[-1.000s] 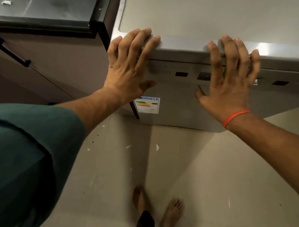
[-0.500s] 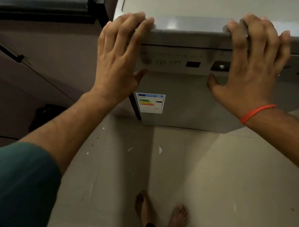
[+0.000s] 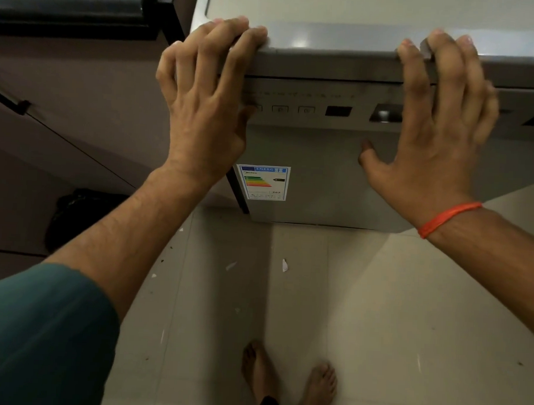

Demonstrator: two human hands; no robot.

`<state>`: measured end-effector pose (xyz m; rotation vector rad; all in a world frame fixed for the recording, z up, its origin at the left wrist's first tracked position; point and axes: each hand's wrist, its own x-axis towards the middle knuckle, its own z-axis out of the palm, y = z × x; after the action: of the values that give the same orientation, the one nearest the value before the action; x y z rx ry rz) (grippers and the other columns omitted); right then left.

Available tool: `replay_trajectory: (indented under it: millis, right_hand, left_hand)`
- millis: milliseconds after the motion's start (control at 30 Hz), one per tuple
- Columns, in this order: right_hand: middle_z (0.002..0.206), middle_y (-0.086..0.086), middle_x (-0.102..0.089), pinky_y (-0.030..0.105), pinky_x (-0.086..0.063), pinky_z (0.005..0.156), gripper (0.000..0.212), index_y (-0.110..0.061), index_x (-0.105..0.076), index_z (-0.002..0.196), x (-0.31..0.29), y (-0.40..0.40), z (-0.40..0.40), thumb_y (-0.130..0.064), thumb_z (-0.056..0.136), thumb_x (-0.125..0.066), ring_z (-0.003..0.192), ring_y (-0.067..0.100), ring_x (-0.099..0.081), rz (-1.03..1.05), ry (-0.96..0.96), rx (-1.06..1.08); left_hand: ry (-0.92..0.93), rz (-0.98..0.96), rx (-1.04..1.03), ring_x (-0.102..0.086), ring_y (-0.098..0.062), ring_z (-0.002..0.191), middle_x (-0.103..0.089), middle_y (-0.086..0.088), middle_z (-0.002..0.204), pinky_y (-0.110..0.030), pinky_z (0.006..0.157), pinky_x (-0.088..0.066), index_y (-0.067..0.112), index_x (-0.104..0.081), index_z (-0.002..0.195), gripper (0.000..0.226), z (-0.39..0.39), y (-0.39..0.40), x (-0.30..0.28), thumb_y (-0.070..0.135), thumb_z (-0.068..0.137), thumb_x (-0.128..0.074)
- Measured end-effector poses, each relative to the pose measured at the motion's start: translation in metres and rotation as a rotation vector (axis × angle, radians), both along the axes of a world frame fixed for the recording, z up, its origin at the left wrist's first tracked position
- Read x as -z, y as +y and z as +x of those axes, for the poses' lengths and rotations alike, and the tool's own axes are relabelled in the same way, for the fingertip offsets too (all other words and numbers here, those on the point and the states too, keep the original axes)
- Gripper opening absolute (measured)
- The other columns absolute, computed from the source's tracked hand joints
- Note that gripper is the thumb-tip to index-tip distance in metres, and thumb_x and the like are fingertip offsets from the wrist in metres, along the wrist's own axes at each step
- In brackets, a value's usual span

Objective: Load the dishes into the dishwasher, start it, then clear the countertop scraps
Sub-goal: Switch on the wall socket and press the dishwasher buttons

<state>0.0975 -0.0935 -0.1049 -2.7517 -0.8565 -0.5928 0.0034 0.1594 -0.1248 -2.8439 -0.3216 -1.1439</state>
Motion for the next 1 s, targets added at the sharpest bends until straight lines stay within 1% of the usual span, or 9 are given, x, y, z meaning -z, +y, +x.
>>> replay_trajectory:
  millis: [133, 333, 467, 600, 733, 833, 1000]
  right_hand:
    - [0.167, 0.008, -0.013, 0.061, -0.02, 0.118, 0.103, -0.026, -0.013, 0.16, 0.003, 0.002, 0.0, -0.044, 0.076, -0.071, 0.155, 0.03, -0.007, 0.031, 0.006, 0.007]
    - [0.166, 0.011, -0.016, 0.061, -0.022, 0.116, 0.1, -0.025, -0.014, 0.159, 0.009, 0.005, 0.002, -0.045, 0.078, -0.068, 0.154, 0.032, -0.008, 0.071, -0.022, 0.006]
    - [0.166, 0.011, -0.014, 0.06, -0.02, 0.117, 0.1, -0.025, -0.012, 0.16, 0.011, 0.004, 0.003, -0.045, 0.079, -0.067, 0.154, 0.032, -0.007, 0.062, -0.026, 0.006]
    - [0.166, 0.011, -0.014, 0.06, -0.02, 0.117, 0.097, -0.024, -0.013, 0.16, 0.012, 0.004, 0.004, -0.046, 0.08, -0.063, 0.154, 0.032, -0.007, 0.054, -0.045, 0.015]
    - [0.167, 0.011, -0.014, 0.06, -0.02, 0.117, 0.098, -0.024, -0.013, 0.16, 0.012, 0.004, 0.004, -0.046, 0.08, -0.063, 0.154, 0.032, -0.008, 0.047, -0.044, 0.018]
    - [0.167, 0.01, -0.014, 0.059, -0.021, 0.116, 0.098, -0.025, -0.012, 0.16, 0.011, 0.004, 0.003, -0.046, 0.079, -0.063, 0.154, 0.032, -0.008, 0.033, -0.06, 0.016]
    - [0.167, 0.01, -0.014, 0.059, -0.021, 0.117, 0.097, -0.025, -0.011, 0.16, 0.013, 0.004, 0.003, -0.046, 0.08, -0.062, 0.155, 0.032, -0.008, 0.029, -0.076, 0.019]
  left_hand:
    - [0.016, -0.019, -0.022, -0.035, -0.021, 0.142, -0.046, -0.001, 0.153, -0.05, 0.112, -0.03, 0.032, -0.03, 0.147, 0.081, 0.002, -0.004, 0.0, 0.032, 0.077, -0.071]
    - [-0.01, -0.058, -0.058, -0.032, -0.019, 0.142, -0.047, 0.0, 0.152, -0.047, 0.11, -0.028, 0.036, -0.029, 0.144, 0.081, 0.004, -0.011, 0.001, 0.025, 0.073, -0.068]
    - [-0.022, -0.053, -0.082, -0.029, -0.017, 0.142, -0.044, 0.002, 0.152, -0.044, 0.11, -0.027, 0.036, -0.029, 0.144, 0.084, 0.007, -0.013, 0.005, 0.025, 0.073, -0.072]
    - [-0.036, -0.081, -0.07, -0.029, -0.017, 0.142, -0.046, 0.001, 0.151, -0.046, 0.11, -0.028, 0.035, -0.029, 0.143, 0.082, 0.008, -0.015, 0.004, 0.025, 0.074, -0.072]
    - [-0.022, -0.099, -0.07, -0.03, -0.019, 0.144, -0.045, 0.0, 0.152, -0.05, 0.112, -0.028, 0.036, -0.028, 0.143, 0.079, 0.006, -0.018, 0.002, 0.029, 0.077, -0.07]
    - [0.013, -0.113, -0.087, -0.027, -0.019, 0.145, -0.043, -0.002, 0.154, -0.052, 0.114, -0.027, 0.037, -0.025, 0.144, 0.082, 0.006, -0.021, 0.001, 0.032, 0.077, -0.071]
    - [-0.004, -0.149, -0.097, -0.027, -0.02, 0.145, -0.044, -0.002, 0.153, -0.056, 0.113, -0.028, 0.038, -0.024, 0.142, 0.087, 0.008, -0.027, 0.0, 0.051, 0.075, -0.077]
